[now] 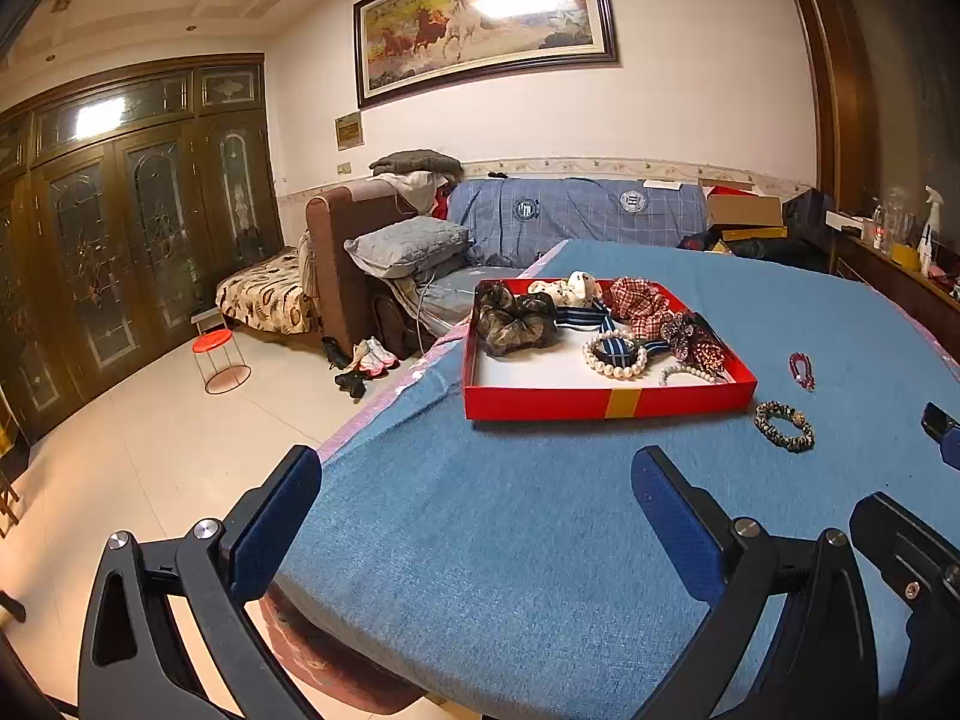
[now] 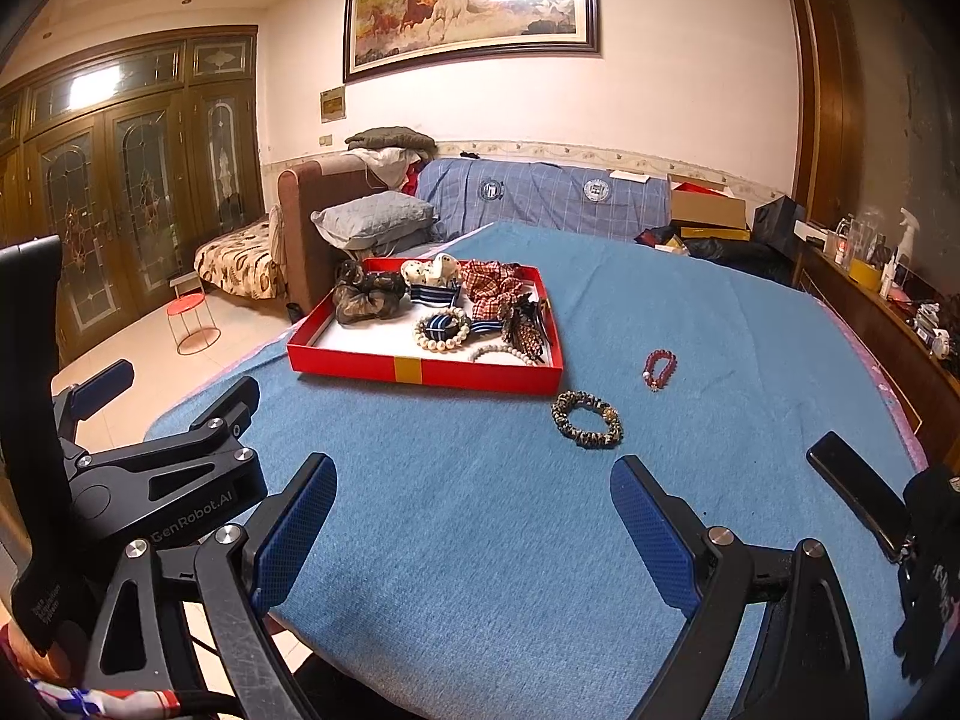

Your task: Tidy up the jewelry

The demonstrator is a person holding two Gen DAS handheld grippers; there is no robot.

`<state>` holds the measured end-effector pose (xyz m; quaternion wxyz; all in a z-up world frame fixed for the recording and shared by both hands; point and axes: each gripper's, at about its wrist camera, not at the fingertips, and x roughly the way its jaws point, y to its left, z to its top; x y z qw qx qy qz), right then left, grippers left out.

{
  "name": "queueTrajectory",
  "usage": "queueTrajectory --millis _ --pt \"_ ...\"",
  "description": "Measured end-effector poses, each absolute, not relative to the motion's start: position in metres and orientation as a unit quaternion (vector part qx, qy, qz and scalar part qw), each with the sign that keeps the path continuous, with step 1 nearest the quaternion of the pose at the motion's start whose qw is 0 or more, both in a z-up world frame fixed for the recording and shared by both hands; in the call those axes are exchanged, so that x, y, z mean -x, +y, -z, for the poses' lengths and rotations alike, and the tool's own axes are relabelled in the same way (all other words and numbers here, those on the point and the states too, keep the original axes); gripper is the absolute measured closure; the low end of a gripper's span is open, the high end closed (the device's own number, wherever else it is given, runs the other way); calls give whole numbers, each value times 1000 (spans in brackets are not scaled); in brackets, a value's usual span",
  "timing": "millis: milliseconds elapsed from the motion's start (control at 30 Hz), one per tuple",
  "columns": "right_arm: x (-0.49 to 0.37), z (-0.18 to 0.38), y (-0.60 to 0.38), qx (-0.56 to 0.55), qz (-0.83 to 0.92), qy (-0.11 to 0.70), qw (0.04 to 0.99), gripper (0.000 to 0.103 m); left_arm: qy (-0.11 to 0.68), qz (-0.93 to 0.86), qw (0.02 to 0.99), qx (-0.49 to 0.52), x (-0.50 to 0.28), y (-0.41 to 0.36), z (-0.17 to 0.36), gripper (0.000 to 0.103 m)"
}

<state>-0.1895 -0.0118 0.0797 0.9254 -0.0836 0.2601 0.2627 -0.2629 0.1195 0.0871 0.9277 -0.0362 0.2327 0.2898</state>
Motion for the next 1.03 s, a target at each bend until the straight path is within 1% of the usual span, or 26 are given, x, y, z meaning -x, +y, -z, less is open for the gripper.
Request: queueTrajectory --millis 733,1033 --pt "188 -77 -13 81 -262 263 925 8 241 -290 926 33 266 125 -81 0" --pt "185 -77 -22 62 -245 263 931 8 253 -277 927 22 268 127 -80 0"
